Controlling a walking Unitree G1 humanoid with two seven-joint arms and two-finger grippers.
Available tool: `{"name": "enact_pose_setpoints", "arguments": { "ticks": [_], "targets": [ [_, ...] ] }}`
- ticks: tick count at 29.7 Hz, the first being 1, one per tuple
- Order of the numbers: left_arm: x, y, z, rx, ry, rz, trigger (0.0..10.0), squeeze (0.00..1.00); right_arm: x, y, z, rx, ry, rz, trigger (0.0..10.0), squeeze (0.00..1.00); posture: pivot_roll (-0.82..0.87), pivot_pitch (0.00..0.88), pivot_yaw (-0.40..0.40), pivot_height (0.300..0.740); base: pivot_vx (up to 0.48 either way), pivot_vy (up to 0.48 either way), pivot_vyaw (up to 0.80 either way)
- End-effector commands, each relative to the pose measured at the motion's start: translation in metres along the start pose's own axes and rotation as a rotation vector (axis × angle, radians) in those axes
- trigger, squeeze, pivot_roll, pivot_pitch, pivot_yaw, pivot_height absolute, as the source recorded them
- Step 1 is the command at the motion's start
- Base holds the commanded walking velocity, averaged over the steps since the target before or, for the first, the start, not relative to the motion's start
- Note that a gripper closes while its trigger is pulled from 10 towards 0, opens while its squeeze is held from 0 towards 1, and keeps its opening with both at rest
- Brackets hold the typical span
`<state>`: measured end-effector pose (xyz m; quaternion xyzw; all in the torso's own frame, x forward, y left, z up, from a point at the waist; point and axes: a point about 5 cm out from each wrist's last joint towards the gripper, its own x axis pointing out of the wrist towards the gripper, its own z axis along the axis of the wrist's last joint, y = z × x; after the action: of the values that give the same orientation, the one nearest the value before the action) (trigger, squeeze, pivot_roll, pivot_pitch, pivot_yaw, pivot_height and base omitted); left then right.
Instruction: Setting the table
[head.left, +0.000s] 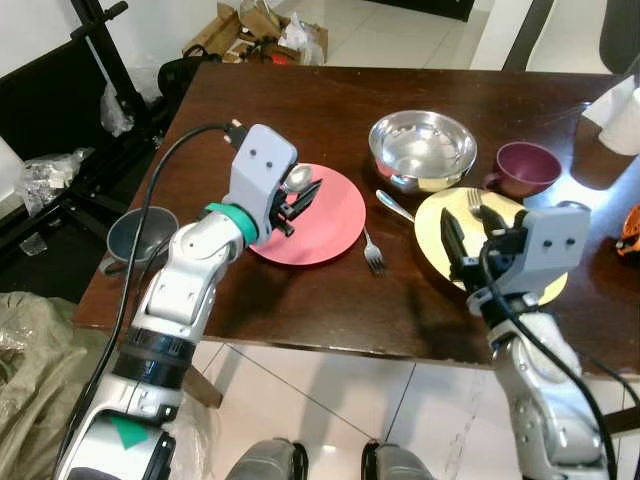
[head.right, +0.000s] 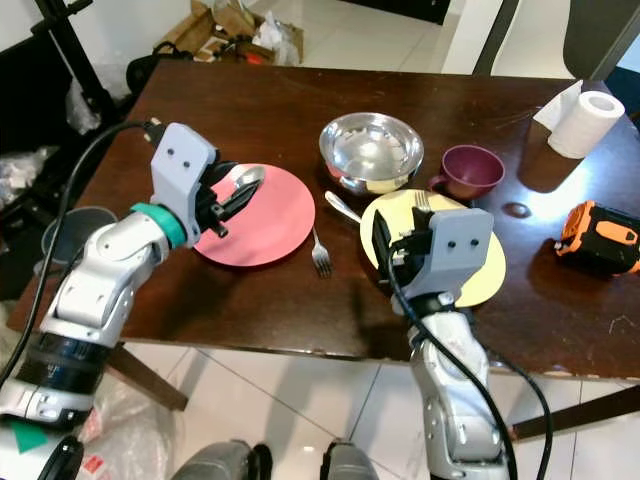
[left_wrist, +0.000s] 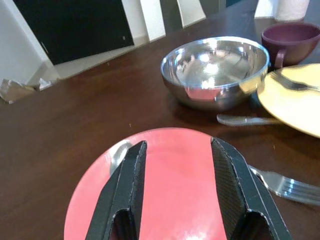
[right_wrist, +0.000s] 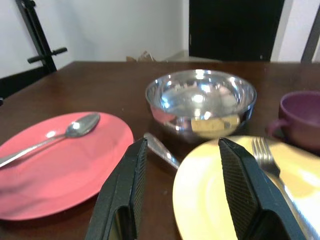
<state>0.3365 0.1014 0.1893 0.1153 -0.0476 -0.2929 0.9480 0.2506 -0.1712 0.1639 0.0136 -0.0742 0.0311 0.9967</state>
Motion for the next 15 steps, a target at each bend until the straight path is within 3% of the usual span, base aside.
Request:
{"name": "enact_pose_setpoints", "arguments": {
  "ticks": [1, 15],
  "targets": [
    [-0.0006, -0.0004, -0.0033, 0.006, 0.019, 0.007, 10.0, 0.00, -0.0026, 0.0005, -0.0012, -0.012, 0.016, -0.015, 10.0, 0.00, 0.03, 0.003, 0.105, 0.740, 0.000, 0.000, 0.00],
    [0.0039, -0.0067, -0.0034, 0.016, 0.022, 0.027, 10.0, 0.00, -0.0057, 0.0037, -0.0047, -0.004, 0.034, -0.051, 10.0, 0.00, 0.04, 0.024, 0.107, 0.740, 0.000, 0.000, 0.00]
  ]
}}
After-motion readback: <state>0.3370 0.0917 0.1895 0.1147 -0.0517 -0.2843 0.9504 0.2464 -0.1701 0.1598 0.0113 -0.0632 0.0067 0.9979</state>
